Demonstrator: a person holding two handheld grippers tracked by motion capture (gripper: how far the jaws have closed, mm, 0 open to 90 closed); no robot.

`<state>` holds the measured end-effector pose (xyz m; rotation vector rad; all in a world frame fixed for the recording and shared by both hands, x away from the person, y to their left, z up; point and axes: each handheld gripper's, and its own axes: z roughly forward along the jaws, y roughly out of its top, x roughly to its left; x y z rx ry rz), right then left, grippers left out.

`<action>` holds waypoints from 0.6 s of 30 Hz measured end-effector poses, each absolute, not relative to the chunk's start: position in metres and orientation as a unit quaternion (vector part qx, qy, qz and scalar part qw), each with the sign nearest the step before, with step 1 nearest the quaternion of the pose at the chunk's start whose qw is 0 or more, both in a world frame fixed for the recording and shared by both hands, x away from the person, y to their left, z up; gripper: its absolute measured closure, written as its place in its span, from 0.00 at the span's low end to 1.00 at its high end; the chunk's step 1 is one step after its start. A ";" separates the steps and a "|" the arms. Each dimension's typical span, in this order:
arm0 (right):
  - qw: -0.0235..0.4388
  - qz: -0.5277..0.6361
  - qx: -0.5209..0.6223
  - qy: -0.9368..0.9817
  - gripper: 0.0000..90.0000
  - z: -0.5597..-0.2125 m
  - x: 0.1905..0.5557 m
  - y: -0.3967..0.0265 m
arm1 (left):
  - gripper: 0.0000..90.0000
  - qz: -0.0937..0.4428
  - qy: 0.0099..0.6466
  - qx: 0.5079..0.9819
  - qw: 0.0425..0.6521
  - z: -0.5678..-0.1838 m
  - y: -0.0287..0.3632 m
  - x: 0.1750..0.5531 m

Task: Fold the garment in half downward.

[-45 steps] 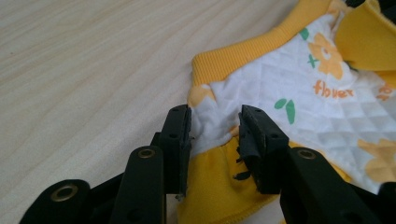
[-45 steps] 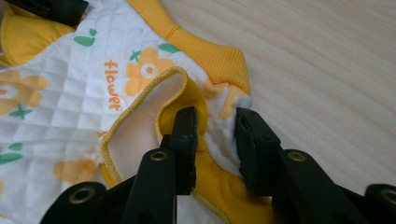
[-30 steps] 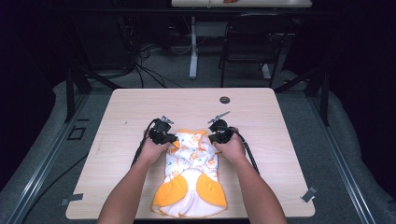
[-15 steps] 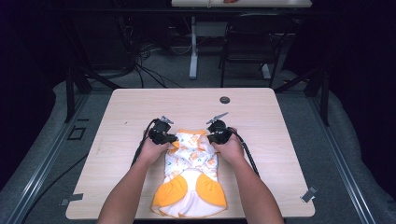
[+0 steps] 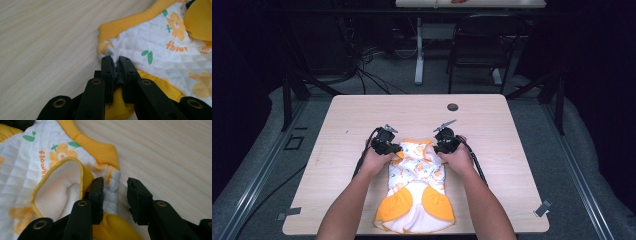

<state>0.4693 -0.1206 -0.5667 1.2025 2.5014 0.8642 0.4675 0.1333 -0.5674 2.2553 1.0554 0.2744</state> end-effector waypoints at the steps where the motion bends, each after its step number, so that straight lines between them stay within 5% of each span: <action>1: 0.113 0.299 0.409 0.854 0.74 -0.567 0.470 -0.121 | 0.92 0.104 0.400 0.855 0.313 -0.567 0.133 0.468; 8: 0.094 0.302 0.408 0.857 0.96 -0.566 0.469 -0.118 | 0.92 0.096 0.400 0.856 0.315 -0.567 0.134 0.468; 18: 0.108 0.295 0.400 0.861 0.99 -0.565 0.467 -0.116 | 0.93 0.099 0.400 0.856 0.313 -0.565 0.135 0.468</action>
